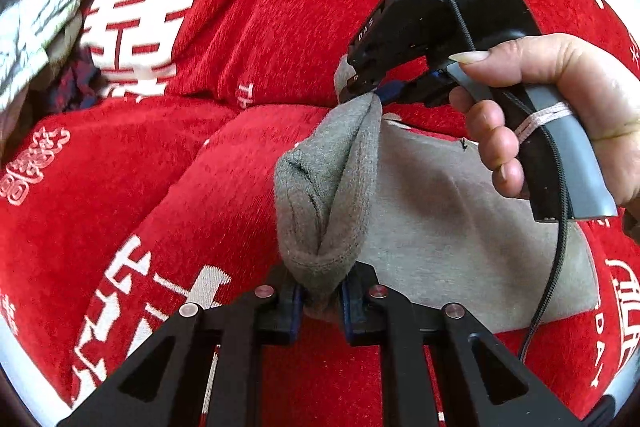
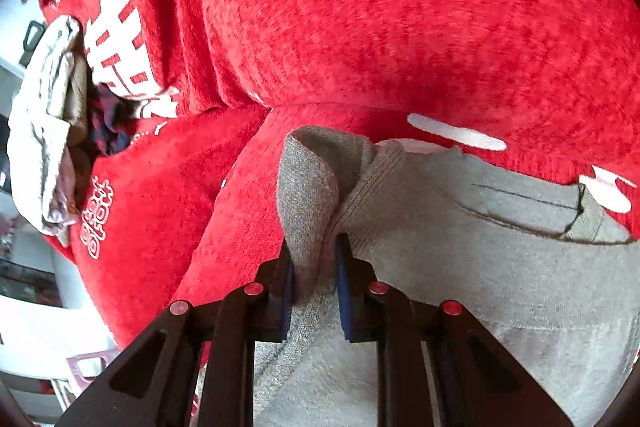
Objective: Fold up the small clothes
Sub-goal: 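Lift the sweater edge with both grippers and fold it over onto itself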
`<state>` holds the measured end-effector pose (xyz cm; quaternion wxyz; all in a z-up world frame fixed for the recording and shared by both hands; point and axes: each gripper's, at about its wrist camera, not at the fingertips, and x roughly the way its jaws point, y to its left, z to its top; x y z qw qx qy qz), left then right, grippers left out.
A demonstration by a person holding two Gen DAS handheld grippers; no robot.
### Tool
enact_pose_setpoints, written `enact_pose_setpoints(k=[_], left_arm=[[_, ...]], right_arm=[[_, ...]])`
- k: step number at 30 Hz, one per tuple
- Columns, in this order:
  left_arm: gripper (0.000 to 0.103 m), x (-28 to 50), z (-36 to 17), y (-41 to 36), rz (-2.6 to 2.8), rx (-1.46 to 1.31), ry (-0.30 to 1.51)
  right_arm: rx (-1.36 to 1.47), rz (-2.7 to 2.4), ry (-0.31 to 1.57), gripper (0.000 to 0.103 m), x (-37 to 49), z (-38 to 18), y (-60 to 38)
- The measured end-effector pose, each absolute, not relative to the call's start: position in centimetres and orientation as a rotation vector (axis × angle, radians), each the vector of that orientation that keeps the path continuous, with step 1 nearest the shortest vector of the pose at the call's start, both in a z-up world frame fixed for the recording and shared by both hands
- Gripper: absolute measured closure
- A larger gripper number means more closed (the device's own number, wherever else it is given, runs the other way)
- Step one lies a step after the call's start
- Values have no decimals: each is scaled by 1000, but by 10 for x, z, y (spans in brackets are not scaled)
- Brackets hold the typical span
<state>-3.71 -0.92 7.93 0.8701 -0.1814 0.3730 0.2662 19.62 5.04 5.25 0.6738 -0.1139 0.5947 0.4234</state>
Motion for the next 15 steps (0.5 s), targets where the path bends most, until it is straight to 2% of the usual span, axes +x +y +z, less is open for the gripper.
enact_pose_setpoints(k=[15], left_arm=[[89, -26, 105, -41, 560, -273, 796]], right_arm=[[-161, 1000, 1319, 83, 213, 86, 16]])
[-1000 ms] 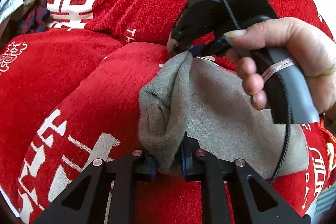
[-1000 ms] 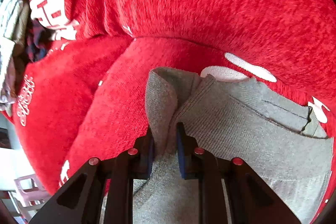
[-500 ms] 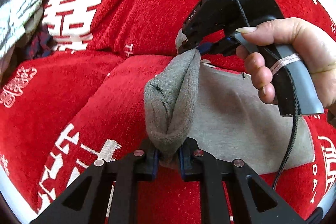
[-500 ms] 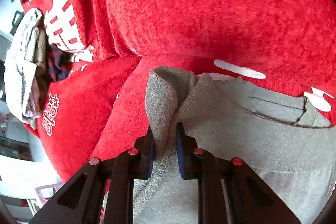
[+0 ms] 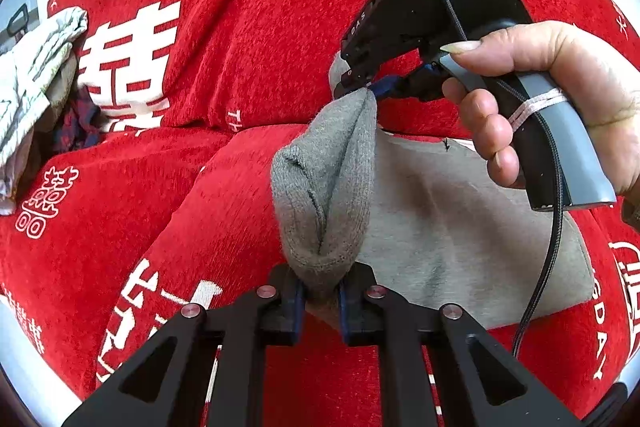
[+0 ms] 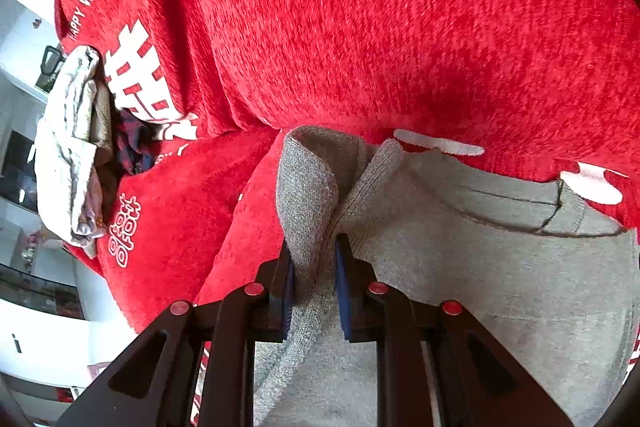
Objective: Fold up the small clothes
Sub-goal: 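Lift the sweater edge with both grippers and fold it over onto itself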
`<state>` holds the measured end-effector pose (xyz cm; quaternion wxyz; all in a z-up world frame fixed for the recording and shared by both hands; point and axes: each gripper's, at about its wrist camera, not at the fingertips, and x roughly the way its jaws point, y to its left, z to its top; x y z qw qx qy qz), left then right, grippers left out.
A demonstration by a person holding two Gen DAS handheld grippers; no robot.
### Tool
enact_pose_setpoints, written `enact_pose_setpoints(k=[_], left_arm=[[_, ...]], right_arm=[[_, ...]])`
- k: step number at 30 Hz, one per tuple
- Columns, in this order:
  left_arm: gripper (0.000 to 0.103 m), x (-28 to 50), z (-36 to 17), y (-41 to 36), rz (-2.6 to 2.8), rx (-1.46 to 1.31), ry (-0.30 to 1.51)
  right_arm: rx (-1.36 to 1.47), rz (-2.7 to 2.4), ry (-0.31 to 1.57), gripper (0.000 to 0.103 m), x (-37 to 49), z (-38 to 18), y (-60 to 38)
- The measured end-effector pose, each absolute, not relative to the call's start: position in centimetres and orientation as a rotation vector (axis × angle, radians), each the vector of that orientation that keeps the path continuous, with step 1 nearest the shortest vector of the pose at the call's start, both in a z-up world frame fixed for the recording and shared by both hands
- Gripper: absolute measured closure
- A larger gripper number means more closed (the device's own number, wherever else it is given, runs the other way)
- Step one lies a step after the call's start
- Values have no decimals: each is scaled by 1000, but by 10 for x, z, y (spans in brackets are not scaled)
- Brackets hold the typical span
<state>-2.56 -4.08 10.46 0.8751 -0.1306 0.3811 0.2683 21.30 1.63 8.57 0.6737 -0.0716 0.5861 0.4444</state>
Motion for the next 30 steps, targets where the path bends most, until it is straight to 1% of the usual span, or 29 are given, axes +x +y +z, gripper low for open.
enact_pose_setpoints(k=[15, 30], left_arm=[[89, 2, 120, -102, 562, -97, 807], [89, 40, 122, -172, 464, 27, 830]], right_arm=[[-129, 1039, 1278, 83, 239, 112, -45], [-39, 1040, 1278, 84, 272, 114, -111]])
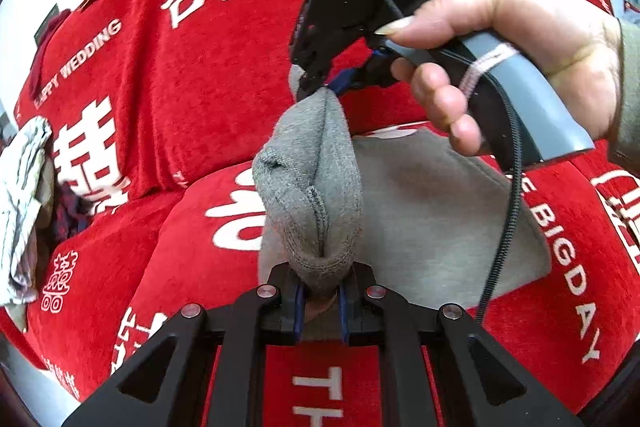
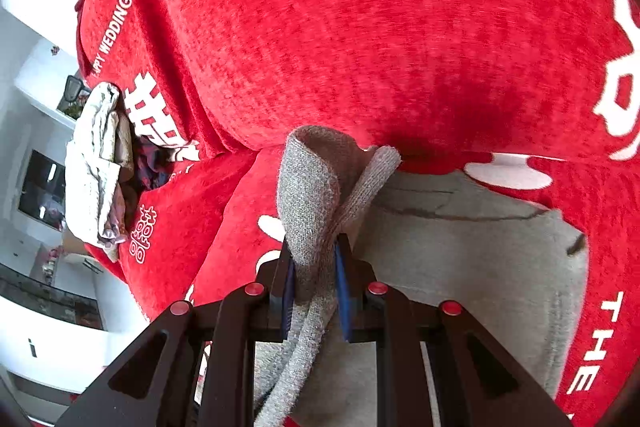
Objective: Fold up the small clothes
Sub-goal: 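Lift the sweater edge with both grippers and fold it over onto itself, then lower the folded sweater onto the cushion and open both grippers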
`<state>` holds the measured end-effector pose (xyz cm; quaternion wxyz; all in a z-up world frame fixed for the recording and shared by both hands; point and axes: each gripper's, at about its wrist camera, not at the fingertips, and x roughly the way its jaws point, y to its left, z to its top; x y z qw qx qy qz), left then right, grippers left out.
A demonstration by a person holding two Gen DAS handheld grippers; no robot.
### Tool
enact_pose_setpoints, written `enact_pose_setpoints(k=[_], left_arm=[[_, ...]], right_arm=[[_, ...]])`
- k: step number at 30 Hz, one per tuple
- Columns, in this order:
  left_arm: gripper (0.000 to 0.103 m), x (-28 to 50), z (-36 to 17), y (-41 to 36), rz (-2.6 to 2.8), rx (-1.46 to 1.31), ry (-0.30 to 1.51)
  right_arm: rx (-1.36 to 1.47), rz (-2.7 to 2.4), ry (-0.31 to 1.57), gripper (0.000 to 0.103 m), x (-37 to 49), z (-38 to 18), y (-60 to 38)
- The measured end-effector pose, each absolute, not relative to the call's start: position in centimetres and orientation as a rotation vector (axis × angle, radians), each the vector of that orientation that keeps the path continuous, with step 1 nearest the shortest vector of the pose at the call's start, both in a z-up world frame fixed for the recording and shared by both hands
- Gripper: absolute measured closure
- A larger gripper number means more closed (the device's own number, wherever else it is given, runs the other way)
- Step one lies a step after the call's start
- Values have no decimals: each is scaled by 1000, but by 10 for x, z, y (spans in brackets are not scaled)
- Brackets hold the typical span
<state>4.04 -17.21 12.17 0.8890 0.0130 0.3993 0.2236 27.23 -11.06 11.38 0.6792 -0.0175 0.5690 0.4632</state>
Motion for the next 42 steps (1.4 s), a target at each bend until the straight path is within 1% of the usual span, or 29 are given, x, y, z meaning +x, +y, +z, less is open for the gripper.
enact_pose_setpoints(k=[11, 18, 33, 42], left_arm=[[89, 62, 116, -219, 396, 100, 852], [89, 76, 114, -247, 356, 143, 860], [89, 107, 83, -300, 281, 240, 922], [89, 115, 60, -312, 283, 301, 974]], right_arm=[[-7, 1060, 1250, 84, 295, 120, -160], [54, 1054, 1238, 84, 311, 113, -196], [191, 997, 1281, 84, 347, 67, -261], [232, 981, 1321, 84, 356, 31, -278]])
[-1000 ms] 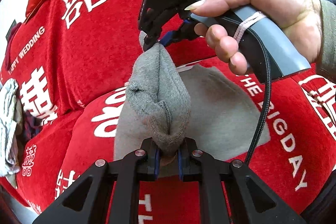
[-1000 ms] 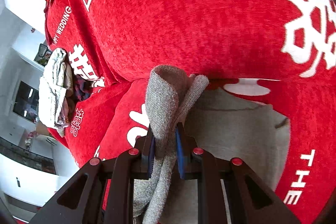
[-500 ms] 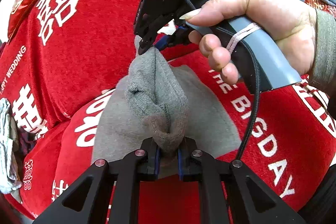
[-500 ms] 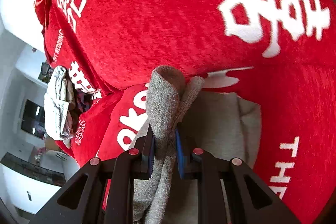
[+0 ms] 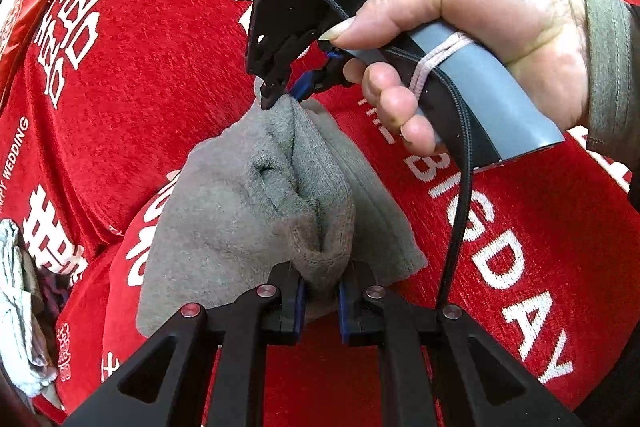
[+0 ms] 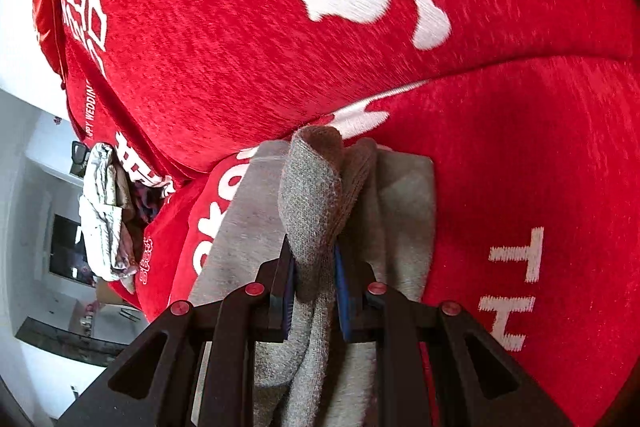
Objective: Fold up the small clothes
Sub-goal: 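Lower the folded sweater onto the cushion and open both grippers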
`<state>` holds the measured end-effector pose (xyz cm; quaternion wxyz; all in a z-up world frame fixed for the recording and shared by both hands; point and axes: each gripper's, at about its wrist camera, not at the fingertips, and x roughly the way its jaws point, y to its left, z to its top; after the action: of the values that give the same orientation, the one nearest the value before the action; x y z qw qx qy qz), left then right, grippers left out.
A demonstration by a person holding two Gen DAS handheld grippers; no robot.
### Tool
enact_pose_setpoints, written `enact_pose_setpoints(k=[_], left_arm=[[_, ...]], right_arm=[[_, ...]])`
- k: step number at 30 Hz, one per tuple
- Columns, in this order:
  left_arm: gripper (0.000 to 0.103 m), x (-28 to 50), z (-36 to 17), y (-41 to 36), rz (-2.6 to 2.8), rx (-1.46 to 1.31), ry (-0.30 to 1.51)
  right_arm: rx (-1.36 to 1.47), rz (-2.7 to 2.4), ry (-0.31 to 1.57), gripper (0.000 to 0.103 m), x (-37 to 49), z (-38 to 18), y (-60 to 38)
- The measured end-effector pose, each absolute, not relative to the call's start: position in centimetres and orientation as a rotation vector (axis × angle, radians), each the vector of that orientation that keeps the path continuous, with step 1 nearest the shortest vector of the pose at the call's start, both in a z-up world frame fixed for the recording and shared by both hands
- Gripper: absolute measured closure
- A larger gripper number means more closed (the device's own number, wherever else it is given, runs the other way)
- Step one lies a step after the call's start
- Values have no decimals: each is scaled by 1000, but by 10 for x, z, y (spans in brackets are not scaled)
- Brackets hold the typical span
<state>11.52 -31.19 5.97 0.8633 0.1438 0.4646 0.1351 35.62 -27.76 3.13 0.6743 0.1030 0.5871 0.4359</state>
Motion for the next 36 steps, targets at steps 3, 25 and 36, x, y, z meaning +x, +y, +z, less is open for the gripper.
enact_pose_setpoints(k=[3, 25, 36], left_arm=[[89, 117, 57, -314, 279, 307, 984], [16, 100, 101, -154, 331, -178, 901], [15, 76, 83, -132, 301, -309, 914]], right_arm=[[253, 969, 1343, 82, 360, 23, -281], [226, 1031, 1345, 52, 297, 36, -273], [236, 1018, 1172, 48, 265, 81, -323]])
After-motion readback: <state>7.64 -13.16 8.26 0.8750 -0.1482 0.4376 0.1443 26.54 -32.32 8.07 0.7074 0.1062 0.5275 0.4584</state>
